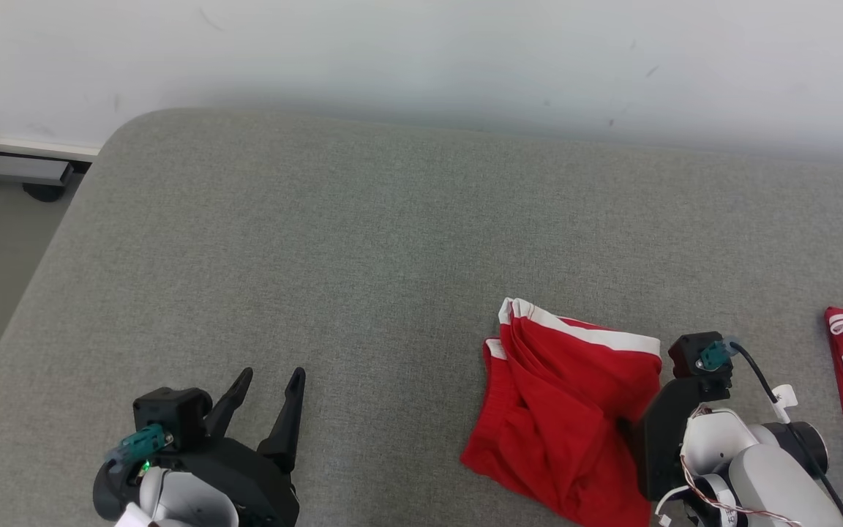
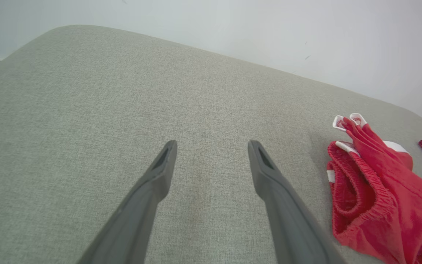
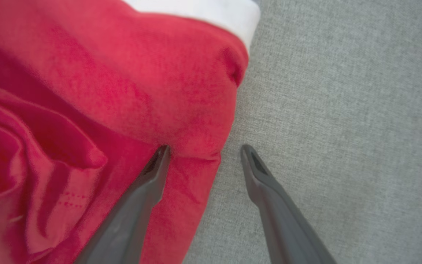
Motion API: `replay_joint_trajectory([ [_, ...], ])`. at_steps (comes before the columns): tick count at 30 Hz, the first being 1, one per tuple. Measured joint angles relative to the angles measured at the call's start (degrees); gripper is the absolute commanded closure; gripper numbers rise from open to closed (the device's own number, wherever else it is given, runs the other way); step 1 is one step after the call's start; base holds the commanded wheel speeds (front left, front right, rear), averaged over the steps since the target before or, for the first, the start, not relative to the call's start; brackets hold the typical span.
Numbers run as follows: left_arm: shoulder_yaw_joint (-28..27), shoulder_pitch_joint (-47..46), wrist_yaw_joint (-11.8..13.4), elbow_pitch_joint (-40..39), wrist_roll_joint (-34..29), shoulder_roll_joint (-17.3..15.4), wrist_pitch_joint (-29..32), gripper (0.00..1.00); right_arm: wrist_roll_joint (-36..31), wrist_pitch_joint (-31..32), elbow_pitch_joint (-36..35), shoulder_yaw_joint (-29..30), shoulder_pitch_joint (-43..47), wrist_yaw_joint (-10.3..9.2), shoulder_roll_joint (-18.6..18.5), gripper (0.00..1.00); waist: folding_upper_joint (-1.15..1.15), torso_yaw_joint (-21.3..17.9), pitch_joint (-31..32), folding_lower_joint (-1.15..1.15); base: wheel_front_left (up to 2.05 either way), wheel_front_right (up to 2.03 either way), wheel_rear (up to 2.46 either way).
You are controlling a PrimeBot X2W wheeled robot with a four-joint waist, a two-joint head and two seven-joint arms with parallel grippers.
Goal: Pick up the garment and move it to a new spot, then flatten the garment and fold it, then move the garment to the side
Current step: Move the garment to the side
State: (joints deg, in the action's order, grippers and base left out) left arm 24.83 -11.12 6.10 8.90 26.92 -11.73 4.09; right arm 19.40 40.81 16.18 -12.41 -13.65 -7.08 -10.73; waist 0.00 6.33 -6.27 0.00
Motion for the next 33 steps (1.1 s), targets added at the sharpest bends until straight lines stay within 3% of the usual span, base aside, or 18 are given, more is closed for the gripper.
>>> replay_joint_trajectory([
  [2, 0.0, 0.0, 0.0, 0.0, 0.0, 0.0, 0.1, 0.00, -0.4, -0.4, 0.2, 0.5, 0.1, 0.00, 0.4, 0.00, 0.00, 0.1, -0.2, 0.00, 0.00, 0.00, 0.00],
  [3, 0.0, 0.0, 0.0, 0.0, 0.0, 0.0, 0.2, 0.00, -0.5, -0.5, 0.3, 0.7, 0.1, -0.01, 0.6, 0.06, 0.00, 0.1, -0.2, 0.00, 0.00, 0.00, 0.00],
  [4, 0.0, 0.0, 0.0, 0.0, 0.0, 0.0, 0.2, 0.00, -0.7, -0.6, 0.4, 1.0, 0.1, -0.03, 0.9, 0.51, 0.00, 0.1, -0.3, 0.00, 0.00, 0.00, 0.00],
  [5, 0.0, 0.0, 0.0, 0.0, 0.0, 0.0, 0.2, 0.00, -0.9, -1.0, 0.5, 1.0, 0.1, -0.02, 1.1, 0.63, 0.00, 0.1, -0.3, 0.00, 0.00, 0.00, 0.00],
  [6, 0.0, 0.0, 0.0, 0.1, 0.0, 0.0, 0.2, 0.00, -1.1, -1.1, 0.6, 1.1, 0.1, -0.02, 1.3, 0.87, 0.00, 0.1, -0.3, 0.00, 0.00, 0.00, 0.00],
  [7, 0.0, 0.0, 0.0, 0.2, 0.0, 0.0, 0.2, 0.00, -1.2, -1.2, 0.7, 1.1, 0.1, -0.02, 1.5, 1.00, 0.00, 0.1, -0.3, 0.00, 0.00, 0.00, 0.00],
  [25, 0.2, 0.0, -0.1, 1.3, 0.0, 0.0, 0.2, 0.00, -3.0, -4.6, -0.9, 2.6, 0.7, -0.02, 0.9, 1.00, 0.00, -0.4, 1.0, 0.00, 0.00, 0.00, 0.00],
  [33, 0.4, 0.3, -0.1, 1.2, 0.0, 0.0, 0.2, 0.00, -2.8, -4.4, -8.8, 6.2, 5.0, 0.05, -4.9, 1.00, 0.00, -0.8, 1.9, 0.00, 0.00, 0.00, 0.00],
])
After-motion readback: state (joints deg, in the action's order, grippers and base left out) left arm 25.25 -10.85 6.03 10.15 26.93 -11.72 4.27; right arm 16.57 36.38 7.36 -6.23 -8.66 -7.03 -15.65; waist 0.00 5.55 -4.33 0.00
